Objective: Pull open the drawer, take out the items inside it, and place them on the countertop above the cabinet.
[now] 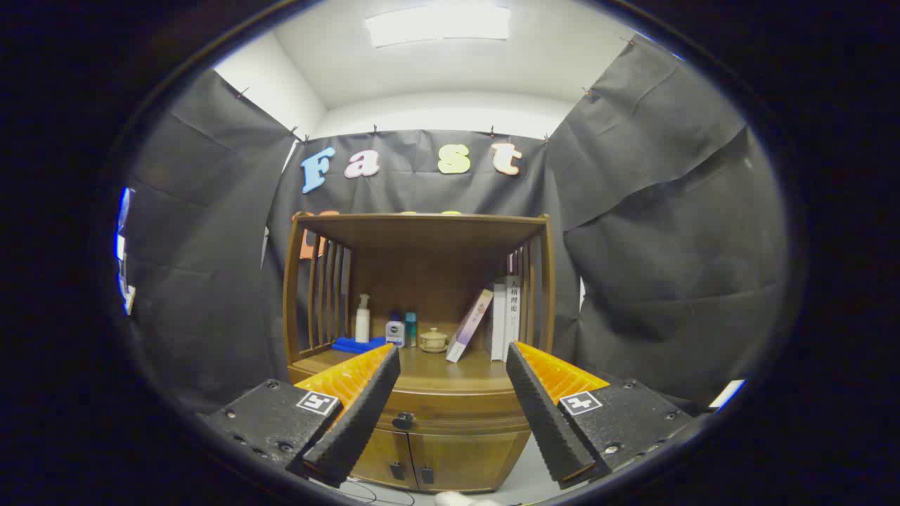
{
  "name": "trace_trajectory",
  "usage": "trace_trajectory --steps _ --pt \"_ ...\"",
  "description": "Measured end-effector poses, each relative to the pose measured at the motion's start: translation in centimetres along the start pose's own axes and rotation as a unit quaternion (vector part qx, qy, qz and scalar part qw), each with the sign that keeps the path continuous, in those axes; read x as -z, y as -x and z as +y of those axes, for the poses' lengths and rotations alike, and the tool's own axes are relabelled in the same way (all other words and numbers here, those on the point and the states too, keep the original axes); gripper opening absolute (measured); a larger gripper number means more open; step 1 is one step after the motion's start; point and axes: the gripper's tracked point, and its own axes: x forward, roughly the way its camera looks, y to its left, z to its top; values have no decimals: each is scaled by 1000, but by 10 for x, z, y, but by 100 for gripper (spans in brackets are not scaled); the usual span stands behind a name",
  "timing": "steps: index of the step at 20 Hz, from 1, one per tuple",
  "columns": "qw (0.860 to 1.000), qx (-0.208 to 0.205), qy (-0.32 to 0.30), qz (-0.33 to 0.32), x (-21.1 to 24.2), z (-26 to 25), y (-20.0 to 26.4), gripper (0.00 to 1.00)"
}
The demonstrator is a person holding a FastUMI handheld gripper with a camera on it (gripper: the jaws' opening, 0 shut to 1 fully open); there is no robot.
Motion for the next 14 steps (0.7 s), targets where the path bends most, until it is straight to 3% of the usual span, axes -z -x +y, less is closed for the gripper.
trace_trajectory --steps 14 --pt "1000 2 -8 25 11 9 -5 99"
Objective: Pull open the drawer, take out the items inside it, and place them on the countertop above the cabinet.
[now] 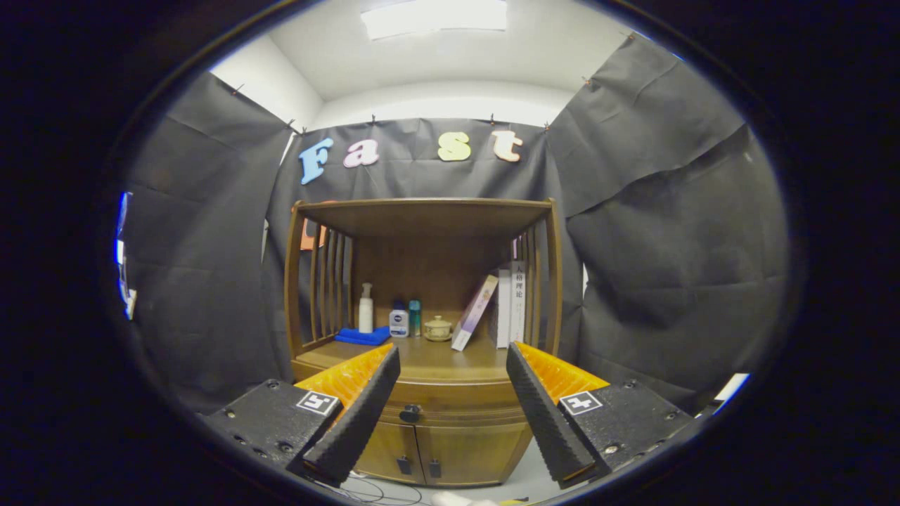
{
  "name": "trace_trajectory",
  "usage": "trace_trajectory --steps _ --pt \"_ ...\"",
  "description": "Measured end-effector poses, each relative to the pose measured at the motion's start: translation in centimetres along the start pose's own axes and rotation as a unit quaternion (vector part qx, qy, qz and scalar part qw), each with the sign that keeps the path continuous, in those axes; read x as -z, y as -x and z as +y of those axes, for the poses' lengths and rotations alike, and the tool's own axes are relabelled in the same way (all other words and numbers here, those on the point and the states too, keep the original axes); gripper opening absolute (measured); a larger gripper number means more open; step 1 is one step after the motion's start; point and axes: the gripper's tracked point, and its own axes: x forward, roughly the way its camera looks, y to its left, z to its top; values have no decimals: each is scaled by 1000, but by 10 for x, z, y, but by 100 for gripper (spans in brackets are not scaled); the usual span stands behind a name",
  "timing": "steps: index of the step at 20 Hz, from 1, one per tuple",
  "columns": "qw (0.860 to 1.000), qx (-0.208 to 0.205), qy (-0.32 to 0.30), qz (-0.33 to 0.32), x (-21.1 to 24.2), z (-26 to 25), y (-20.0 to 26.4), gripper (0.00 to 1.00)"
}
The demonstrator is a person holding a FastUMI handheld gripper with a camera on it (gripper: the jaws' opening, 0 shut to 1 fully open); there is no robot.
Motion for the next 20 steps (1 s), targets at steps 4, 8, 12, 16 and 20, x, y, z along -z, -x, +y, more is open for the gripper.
trace_trajectory --steps 4,8,12,16,20 --pt "1000 3 -6 15 12 1 -4 99" --pt "999 -9 -17 29 33 11 -16 99" --pt "999 -11 5 37 71 18 -39 99" --pt "997 -14 -10 72 131 32 -65 99" --pt "995 -13 -26 101 189 45 -102 96"
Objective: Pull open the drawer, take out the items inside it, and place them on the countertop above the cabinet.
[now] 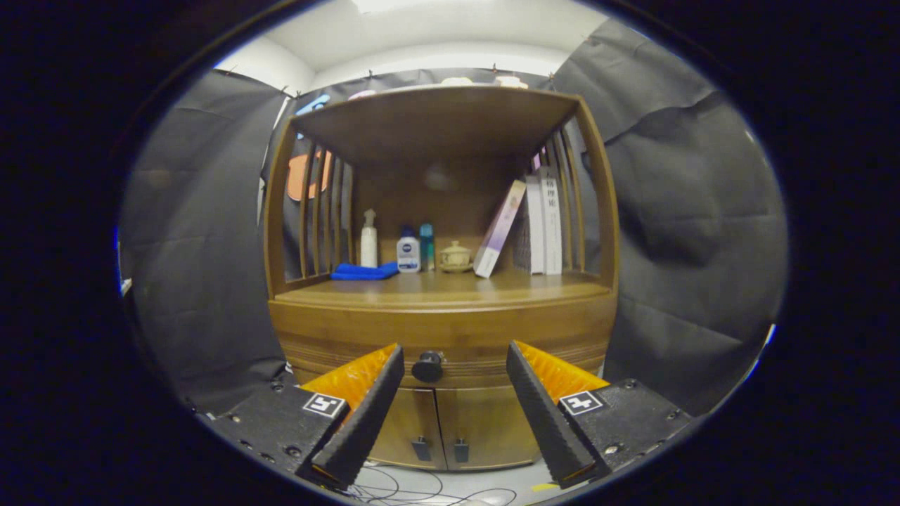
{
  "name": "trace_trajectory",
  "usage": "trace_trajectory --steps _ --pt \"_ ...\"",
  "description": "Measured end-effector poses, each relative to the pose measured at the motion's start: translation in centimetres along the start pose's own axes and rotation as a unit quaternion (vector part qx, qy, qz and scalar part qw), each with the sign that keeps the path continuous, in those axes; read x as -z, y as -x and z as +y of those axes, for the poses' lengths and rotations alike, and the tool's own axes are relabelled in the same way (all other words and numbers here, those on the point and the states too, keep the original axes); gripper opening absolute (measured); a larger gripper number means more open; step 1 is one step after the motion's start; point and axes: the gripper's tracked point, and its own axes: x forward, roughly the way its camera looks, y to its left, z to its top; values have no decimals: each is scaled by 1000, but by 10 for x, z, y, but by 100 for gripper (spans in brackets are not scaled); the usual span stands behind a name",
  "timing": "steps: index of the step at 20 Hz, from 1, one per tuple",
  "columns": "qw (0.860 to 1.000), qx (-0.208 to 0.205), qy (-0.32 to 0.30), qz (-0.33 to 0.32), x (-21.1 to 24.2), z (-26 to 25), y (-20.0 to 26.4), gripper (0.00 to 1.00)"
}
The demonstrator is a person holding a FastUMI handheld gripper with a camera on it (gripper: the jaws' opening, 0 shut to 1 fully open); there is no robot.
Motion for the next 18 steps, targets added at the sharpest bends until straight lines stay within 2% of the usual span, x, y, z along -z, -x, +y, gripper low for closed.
trace_trajectory --steps 7,10,18 --pt "999 -4 31 28 44 18 -80 92" --pt "998 -4 28 55 59 19 -100 81" --pt "998 1 20 58 64 24 -125 57"
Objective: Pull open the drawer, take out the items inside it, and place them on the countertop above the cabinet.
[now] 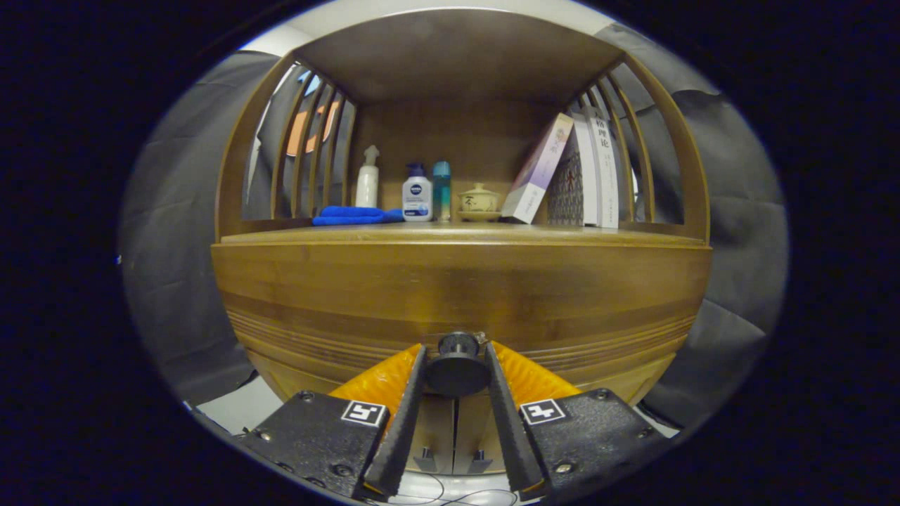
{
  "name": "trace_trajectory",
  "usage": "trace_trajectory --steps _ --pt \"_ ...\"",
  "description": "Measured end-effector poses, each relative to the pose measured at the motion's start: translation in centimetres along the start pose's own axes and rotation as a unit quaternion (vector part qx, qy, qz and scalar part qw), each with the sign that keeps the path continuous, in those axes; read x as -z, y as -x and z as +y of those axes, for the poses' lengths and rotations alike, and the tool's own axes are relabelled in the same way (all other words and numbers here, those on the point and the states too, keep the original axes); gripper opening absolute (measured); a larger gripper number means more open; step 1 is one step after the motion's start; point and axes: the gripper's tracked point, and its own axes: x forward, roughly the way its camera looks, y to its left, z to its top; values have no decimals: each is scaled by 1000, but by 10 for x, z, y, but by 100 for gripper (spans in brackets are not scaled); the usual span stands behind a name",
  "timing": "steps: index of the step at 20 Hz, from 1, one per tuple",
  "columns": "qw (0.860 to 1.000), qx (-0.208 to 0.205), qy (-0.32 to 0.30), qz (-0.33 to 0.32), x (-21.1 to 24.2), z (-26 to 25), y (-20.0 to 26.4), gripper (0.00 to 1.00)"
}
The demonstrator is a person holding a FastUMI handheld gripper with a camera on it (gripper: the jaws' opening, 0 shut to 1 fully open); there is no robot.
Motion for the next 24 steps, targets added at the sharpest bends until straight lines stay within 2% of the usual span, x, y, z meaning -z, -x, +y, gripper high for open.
trace_trajectory --steps 6,10,24 --pt "1000 9 0 -7 0 -3 -1 45" --pt "1000 8 1 0 0 -3 3 41" --pt "1000 2 -5 4 16 -7 71 40"
